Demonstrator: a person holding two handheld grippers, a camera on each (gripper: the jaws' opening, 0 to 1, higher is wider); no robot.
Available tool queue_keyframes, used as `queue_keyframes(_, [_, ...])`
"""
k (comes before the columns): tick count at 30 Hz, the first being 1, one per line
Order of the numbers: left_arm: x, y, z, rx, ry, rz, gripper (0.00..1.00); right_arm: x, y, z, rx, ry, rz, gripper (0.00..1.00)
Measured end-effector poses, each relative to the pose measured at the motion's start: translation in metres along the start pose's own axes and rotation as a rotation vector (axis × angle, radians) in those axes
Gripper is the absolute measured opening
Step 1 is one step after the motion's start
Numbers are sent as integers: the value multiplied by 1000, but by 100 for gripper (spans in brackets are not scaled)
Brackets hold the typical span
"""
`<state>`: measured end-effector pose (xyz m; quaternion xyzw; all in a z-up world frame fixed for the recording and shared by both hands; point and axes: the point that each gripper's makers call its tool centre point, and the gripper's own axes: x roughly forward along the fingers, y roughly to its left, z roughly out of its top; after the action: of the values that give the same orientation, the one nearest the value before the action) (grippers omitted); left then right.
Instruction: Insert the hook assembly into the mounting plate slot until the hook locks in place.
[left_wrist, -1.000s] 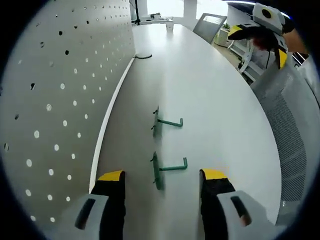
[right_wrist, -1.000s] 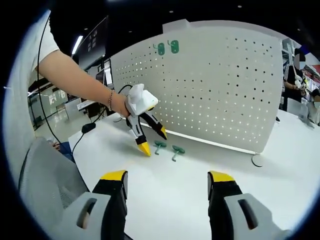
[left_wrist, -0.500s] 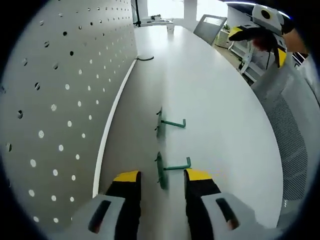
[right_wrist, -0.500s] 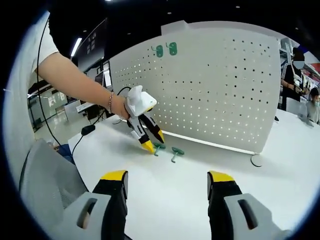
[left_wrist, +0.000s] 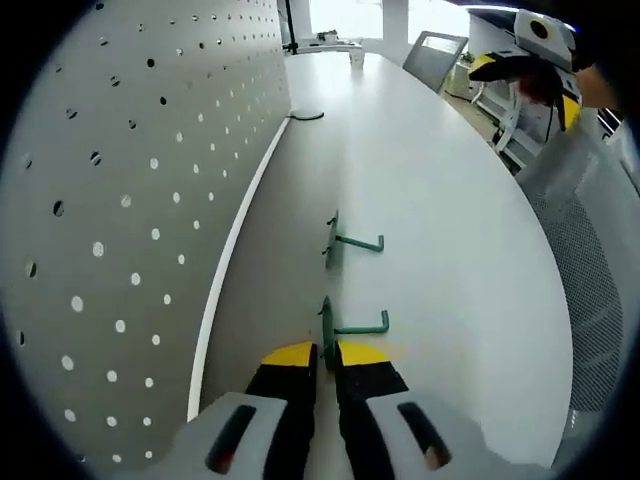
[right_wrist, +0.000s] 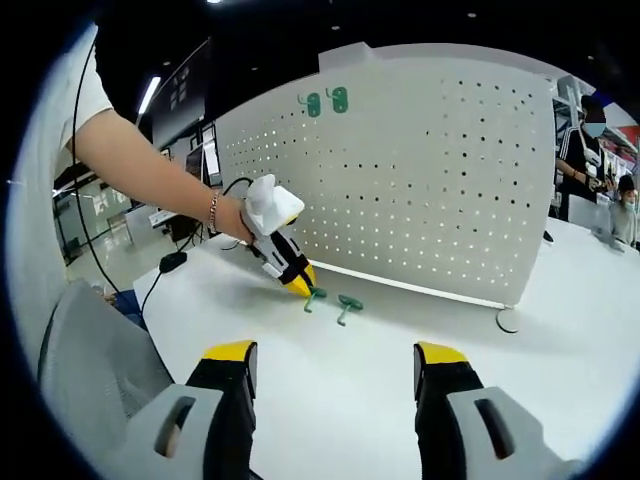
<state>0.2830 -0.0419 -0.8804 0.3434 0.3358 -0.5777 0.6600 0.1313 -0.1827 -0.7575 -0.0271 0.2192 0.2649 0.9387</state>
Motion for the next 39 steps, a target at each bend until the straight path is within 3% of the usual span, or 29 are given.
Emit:
queue_keyframes(3, [-1,-3,0,41,-2,6,4,0,-1,1,6,-7,-3,61])
queue_keyframes(14, [0,-1,1,28,-6,16,4,-1,0,1,5,-1,-2,61])
queue_keyframes(19, [-1,4,1,49,-2,59,3,0,-1,1,5,-2,-4,61])
queue_keyframes(39, [-23,14,26,-15,-159,125,3,-1,0,0,15,-10,-6,61])
